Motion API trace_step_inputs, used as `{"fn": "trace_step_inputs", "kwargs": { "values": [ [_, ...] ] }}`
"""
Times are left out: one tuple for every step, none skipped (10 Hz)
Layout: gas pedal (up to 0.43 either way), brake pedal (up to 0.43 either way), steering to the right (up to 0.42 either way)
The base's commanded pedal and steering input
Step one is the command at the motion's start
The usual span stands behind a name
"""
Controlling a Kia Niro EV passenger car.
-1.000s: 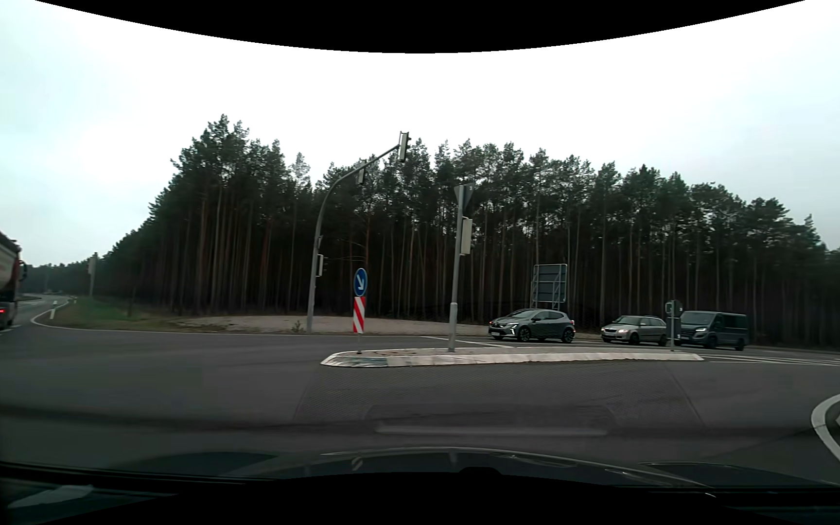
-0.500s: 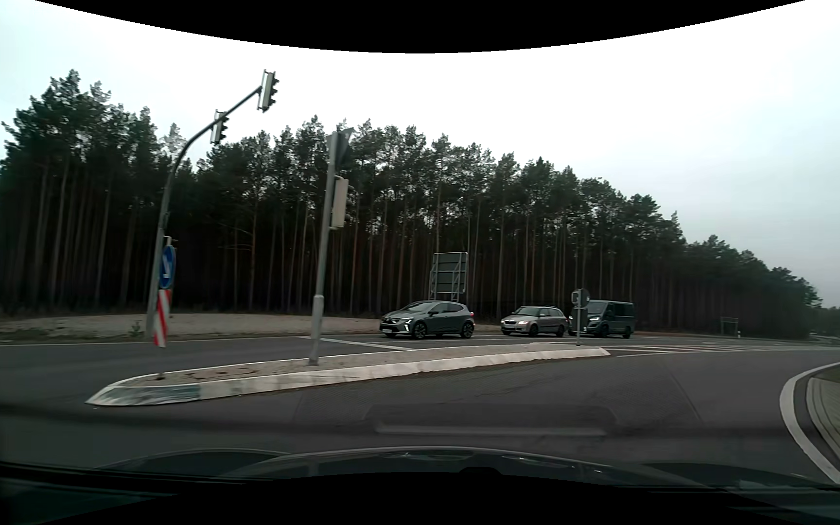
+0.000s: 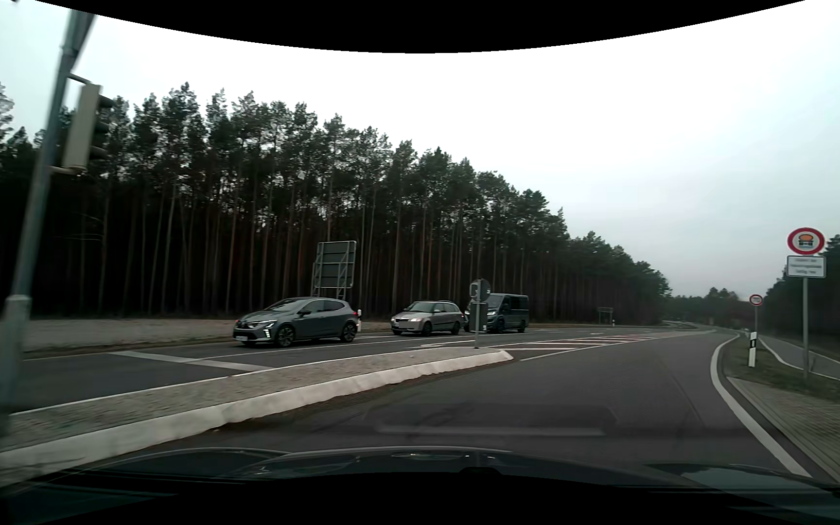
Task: Follow the waypoints while adhering to traffic rules and regulations
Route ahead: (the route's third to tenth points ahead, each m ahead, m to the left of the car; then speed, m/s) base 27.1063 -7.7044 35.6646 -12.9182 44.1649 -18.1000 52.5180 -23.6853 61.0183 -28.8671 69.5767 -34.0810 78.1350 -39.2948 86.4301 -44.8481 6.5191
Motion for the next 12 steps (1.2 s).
{"fn": "trace_step_inputs", "kwargs": {
  "values": [
    [0.228, 0.000, 0.305],
    [0.240, 0.000, 0.295],
    [0.268, 0.000, 0.281],
    [0.287, 0.000, 0.266],
    [0.299, 0.000, 0.248],
    [0.319, 0.000, 0.225],
    [0.331, 0.000, 0.198],
    [0.339, 0.000, 0.179],
    [0.350, 0.000, 0.160],
    [0.358, 0.000, 0.147],
    [0.370, 0.000, 0.135],
    [0.370, 0.000, 0.120]
  ]
}}
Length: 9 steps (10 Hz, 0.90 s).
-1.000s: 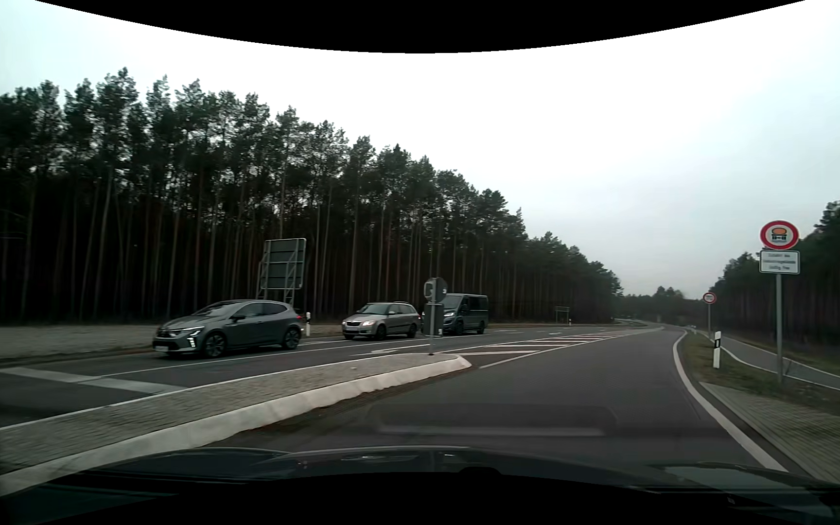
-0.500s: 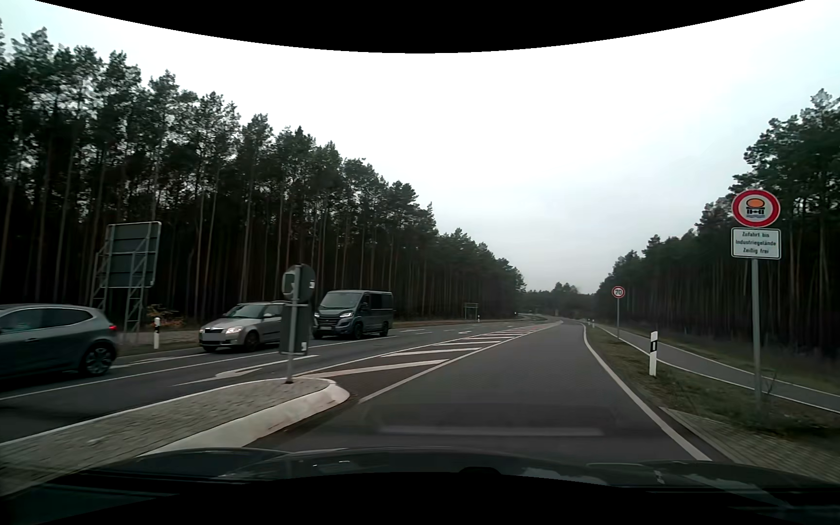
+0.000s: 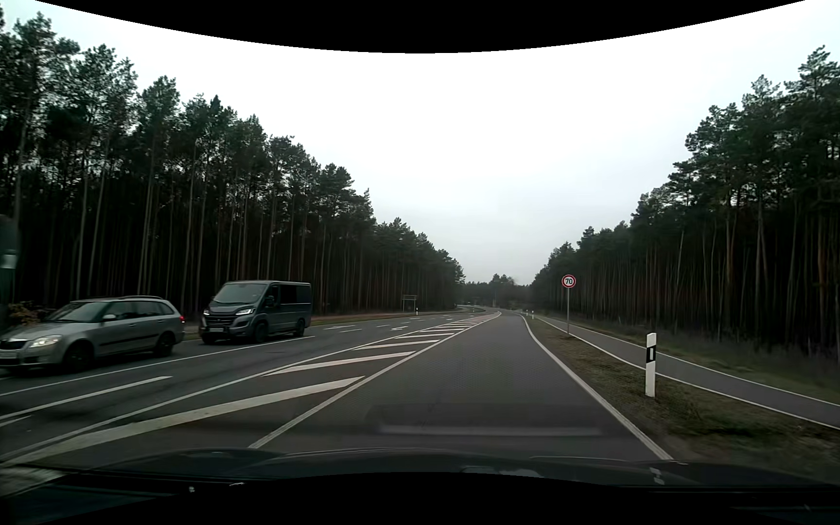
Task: Follow the waypoints while adhering to traffic rules and regulations
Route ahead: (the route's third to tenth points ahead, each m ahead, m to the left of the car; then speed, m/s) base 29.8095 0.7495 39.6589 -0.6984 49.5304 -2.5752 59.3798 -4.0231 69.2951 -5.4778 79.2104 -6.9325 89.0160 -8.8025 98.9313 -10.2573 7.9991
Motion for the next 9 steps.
{"fn": "trace_step_inputs", "kwargs": {
  "values": [
    [0.378, 0.000, 0.103],
    [0.390, 0.000, 0.085],
    [0.390, 0.000, 0.074],
    [0.398, 0.000, 0.060],
    [0.398, 0.000, 0.048],
    [0.398, 0.000, 0.041],
    [0.398, 0.000, 0.034],
    [0.398, 0.000, 0.030],
    [0.398, 0.000, 0.027]
  ]
}}
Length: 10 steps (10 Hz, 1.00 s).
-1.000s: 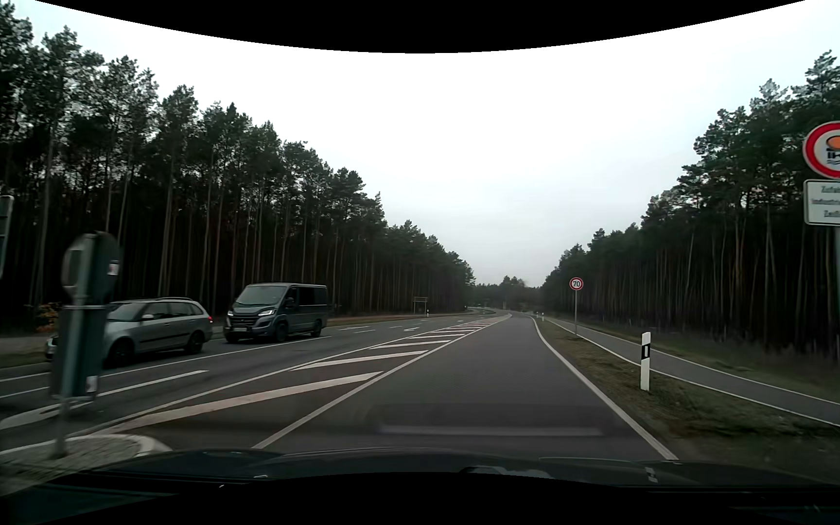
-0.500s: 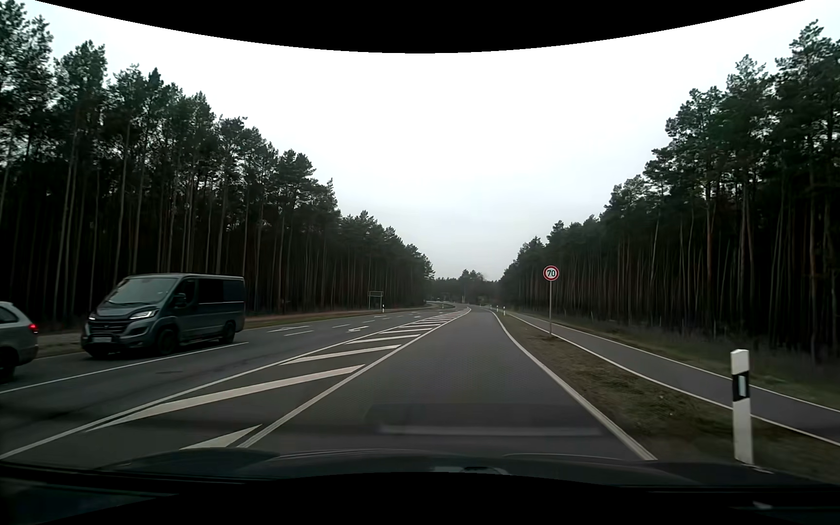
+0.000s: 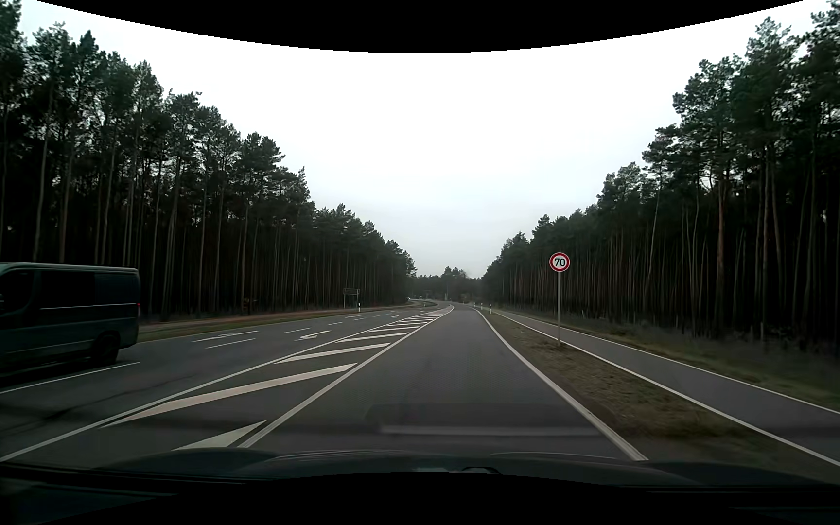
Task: Follow the waypoints while adhering to traffic rules and regulations
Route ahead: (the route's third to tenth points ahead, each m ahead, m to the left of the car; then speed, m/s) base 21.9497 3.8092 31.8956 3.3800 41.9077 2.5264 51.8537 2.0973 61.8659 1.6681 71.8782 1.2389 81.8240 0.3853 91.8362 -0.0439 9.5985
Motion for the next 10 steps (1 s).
{"fn": "trace_step_inputs", "kwargs": {
  "values": [
    [0.398, 0.000, 0.025],
    [0.398, 0.000, 0.024],
    [0.398, 0.000, 0.022],
    [0.398, 0.000, 0.020],
    [0.409, 0.000, 0.019],
    [0.421, 0.000, 0.018],
    [0.429, 0.000, 0.016],
    [0.429, 0.000, 0.012],
    [0.429, 0.000, 0.010],
    [0.441, 0.000, 0.009]
  ]
}}
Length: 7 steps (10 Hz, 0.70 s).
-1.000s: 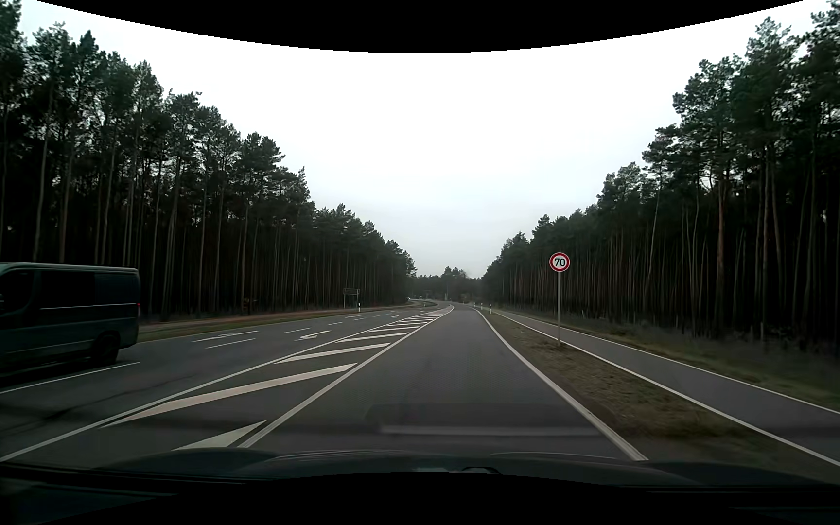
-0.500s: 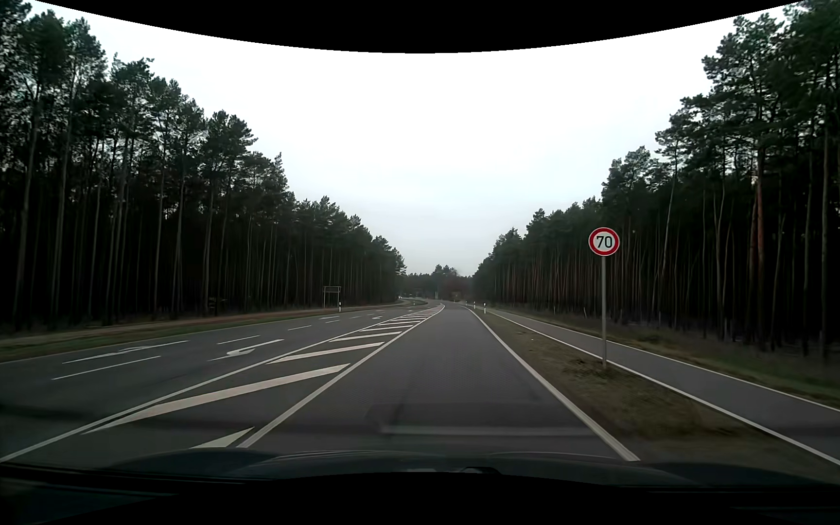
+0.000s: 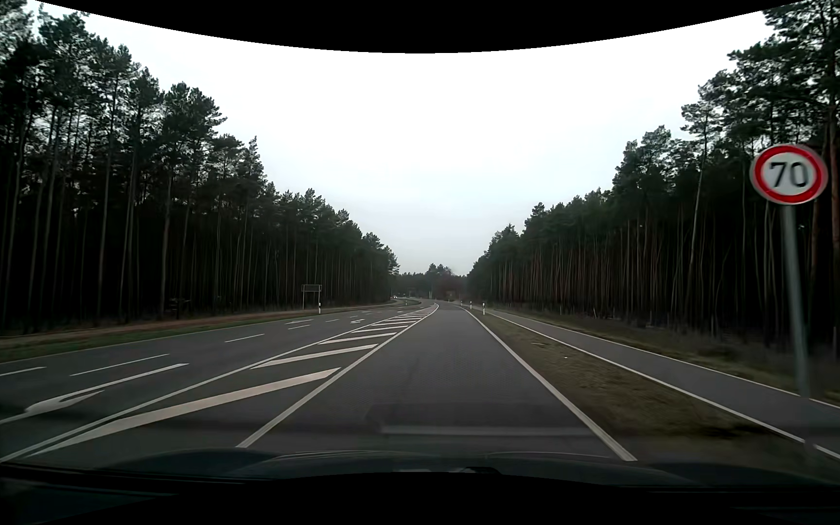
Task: Follow the waypoints while adhering to traffic rules and regulations
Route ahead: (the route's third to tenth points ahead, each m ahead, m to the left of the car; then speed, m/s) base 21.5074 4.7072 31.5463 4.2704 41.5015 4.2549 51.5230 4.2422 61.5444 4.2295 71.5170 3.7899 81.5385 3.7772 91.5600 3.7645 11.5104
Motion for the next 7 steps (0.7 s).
{"fn": "trace_step_inputs", "kwargs": {
  "values": [
    [0.441, 0.000, 0.009],
    [0.441, 0.000, 0.009],
    [0.449, 0.000, 0.009],
    [0.461, 0.000, 0.009],
    [0.461, 0.000, 0.009],
    [0.469, 0.000, 0.009],
    [0.469, 0.000, 0.009]
  ]
}}
